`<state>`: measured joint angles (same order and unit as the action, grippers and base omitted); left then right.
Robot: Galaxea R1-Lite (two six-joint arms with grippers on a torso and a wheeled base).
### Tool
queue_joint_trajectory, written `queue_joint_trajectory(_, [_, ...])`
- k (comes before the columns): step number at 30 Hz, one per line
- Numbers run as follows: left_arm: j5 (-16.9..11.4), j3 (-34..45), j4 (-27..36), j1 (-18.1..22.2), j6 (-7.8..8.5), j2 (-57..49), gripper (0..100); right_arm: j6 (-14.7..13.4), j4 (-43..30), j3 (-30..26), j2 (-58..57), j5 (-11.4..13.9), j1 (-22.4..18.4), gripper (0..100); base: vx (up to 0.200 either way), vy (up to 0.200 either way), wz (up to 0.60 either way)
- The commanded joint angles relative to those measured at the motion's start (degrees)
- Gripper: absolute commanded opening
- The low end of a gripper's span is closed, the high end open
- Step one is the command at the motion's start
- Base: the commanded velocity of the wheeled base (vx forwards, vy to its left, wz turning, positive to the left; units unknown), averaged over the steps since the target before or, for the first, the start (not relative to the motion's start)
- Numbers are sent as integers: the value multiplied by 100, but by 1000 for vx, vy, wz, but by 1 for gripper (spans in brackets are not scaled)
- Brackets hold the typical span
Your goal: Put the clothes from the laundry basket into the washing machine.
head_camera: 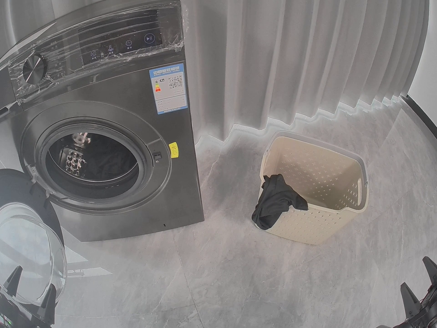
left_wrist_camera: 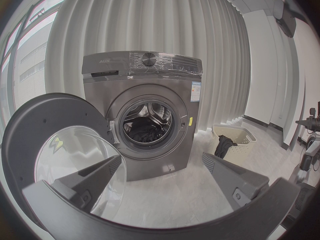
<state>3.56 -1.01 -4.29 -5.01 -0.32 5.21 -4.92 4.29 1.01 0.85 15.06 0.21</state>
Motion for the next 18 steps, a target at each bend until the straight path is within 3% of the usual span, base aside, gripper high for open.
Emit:
queue_joint_trajectory(1, [4,101,-2,0,-3,24,100,-70,2,-101,-59,6,-3,100,0,0,-600])
queue_joint_trajectory(5, [-4,101,-2,0,-47,24,100,-70,2,-101,-59,-11,-3,100,0,0,-600])
queue_joint_trajectory(18, [-13,101,-2,0,-65,24,100,-70,2,-101,-59,6,-3,100,0,0,0])
